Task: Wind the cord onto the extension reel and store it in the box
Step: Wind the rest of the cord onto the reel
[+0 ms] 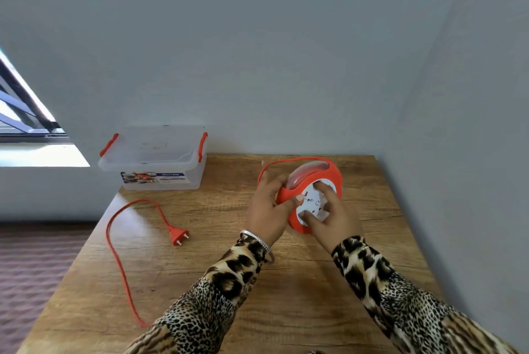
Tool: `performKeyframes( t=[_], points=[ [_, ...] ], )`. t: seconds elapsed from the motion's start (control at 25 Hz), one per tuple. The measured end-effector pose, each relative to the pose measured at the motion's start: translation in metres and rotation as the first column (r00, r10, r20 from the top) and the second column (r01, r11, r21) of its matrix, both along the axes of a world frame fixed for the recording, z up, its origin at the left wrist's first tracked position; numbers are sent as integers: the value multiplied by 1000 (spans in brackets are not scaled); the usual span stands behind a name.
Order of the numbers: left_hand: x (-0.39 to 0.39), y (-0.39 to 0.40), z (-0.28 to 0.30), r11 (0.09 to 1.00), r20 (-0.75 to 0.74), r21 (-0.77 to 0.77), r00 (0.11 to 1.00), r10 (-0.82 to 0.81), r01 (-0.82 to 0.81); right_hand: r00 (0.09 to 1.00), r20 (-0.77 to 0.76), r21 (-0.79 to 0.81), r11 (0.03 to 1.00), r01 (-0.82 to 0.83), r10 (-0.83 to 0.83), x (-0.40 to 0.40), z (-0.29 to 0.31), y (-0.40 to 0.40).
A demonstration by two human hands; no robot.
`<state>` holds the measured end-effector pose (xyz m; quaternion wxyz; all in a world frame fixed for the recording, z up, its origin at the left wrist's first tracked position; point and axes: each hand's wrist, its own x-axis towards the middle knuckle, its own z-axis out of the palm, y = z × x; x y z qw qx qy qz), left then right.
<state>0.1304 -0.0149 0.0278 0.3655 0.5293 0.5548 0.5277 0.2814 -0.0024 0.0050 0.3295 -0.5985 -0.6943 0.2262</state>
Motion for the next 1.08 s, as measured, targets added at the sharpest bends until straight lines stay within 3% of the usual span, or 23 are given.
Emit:
performKeyframes(
  t=[0.16, 0.32, 0.44, 0.6, 0.72, 0.8, 0.84, 0.92, 0.96, 1.0, 1.04, 1.08],
  points=[
    [2, 5, 2, 999, -181, -8, 983, -34, 33, 904, -369, -236, 962, 134, -217, -12, -5, -10],
    [10, 2, -11, 999, -165, 7, 986, -35, 36, 712, -523, -478, 853, 209, -467, -19, 4, -10],
    [18, -8, -21, 999, -98, 53, 995, -2, 7, 558, -592, -663, 745, 73, -581, -16, 14, -6],
    [26, -26, -35, 981, 13, 188, 998, 53, -55, 188, -671, -739, 628, -245, -717, -16, 22, -5],
    [28, -35, -43, 981, 195, 185, 980, 27, -64, 103, -686, -707, 626, -329, -721, -17, 28, -8],
    [25, -37, -46, 991, 301, 122, 953, 17, -56, 155, -693, -700, 608, -375, -704, -16, 33, -10],
    [21, -35, -47, 997, 349, 72, 937, 13, -41, 235, -703, -701, 598, -390, -671, -14, 36, -11],
    [8, -31, -44, 998, 472, -65, 881, 37, -7, 530, -681, -714, 618, -329, -505, -7, 41, -13],
    [-2, -28, -39, 991, 509, -136, 858, 60, 12, 710, -605, -688, 686, -237, -361, -2, 43, -15],
    [-13, -24, -34, 981, 508, -192, 859, 70, 34, 866, -461, -576, 807, -126, -194, 4, 43, -17],
    [-23, -18, -29, 970, 475, -231, 879, 51, 68, 973, -229, -353, 934, -60, -24, 11, 44, -19],
    [-34, -13, -25, 958, 430, -261, 903, 8, 116, 990, 51, -70, 989, -127, 131, 18, 45, -18]
  ],
)
